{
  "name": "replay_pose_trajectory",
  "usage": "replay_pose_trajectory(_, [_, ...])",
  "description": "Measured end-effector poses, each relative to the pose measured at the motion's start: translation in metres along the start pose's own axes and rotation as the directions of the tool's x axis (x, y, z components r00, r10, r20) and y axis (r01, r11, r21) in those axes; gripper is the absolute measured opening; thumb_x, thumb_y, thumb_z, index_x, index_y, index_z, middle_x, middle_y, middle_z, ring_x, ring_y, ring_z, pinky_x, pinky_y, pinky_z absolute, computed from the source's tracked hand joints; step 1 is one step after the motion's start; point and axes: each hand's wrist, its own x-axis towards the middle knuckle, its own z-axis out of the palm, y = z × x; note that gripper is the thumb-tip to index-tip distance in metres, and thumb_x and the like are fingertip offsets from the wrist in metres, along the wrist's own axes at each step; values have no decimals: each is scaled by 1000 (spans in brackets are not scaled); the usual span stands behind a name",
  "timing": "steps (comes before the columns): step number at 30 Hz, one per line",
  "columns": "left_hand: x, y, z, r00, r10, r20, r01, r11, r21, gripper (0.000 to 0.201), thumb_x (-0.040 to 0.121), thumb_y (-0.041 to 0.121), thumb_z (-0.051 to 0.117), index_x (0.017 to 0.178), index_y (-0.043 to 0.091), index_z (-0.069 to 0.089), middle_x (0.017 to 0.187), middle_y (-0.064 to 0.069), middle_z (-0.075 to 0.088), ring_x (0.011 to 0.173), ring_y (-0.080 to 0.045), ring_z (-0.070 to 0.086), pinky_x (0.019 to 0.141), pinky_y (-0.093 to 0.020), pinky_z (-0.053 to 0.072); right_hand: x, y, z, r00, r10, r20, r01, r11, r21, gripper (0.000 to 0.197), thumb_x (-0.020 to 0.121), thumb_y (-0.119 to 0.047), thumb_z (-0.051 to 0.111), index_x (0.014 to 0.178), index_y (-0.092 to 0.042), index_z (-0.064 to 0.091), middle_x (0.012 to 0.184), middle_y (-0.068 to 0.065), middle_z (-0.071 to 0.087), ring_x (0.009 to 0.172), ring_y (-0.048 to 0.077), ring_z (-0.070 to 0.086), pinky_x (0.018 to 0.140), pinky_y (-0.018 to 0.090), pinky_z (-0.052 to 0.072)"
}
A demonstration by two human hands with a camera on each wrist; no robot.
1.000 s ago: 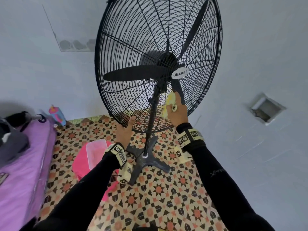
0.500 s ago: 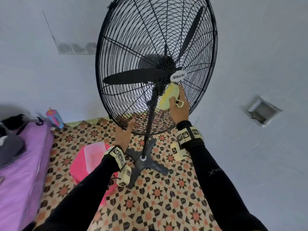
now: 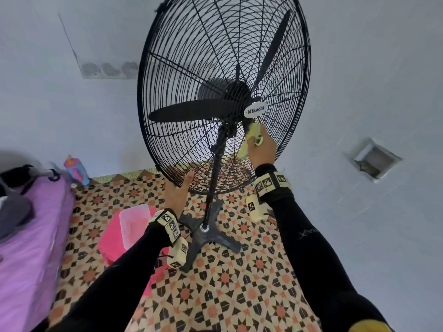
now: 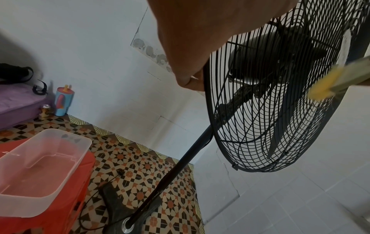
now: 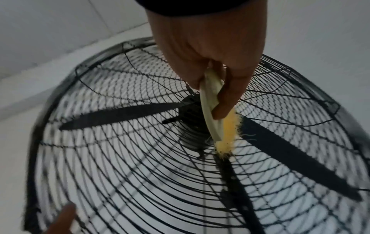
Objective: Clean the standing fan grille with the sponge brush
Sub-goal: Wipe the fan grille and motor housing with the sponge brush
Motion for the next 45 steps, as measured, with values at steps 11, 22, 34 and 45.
replay_pose_trajectory(11, [4,-3,0,999,-47,24,47,999,7,109,76,92,57,160,27,32,163,1,42,150,-21,39,123,-54,32,-7,-7,2,993,55,-102,-22,952,305,43,98,-12,61,140,-13,60,124,2,69,97,1,63,84,14,55])
replay_pose_trajectory(22, [-16,15,-5,999,-47,4,47,999,14,113,81,87,55,165,23,18,169,-5,27,155,-28,27,127,-54,21,-13,-4,-11,978,206,45,-197,820,538,43,92,-17,69,134,-27,62,118,-1,69,107,22,67,85,50,61])
replay_pose_trajectory(34, [-21,17,-7,998,-46,40,46,999,6,119,79,87,55,166,19,10,171,-7,21,156,-28,23,127,-53,20,-20,-1,-37,971,212,114,-241,861,449,37,98,-9,61,133,-19,58,105,-3,61,97,23,69,67,36,64])
replay_pose_trajectory(45, [-21,16,-4,998,-55,33,55,998,-7,121,79,88,58,166,25,4,170,-3,26,153,-27,31,126,-51,24,-18,-1,-48,999,41,28,-45,981,190,48,102,-12,56,150,-18,48,120,13,64,88,24,73,70,33,64])
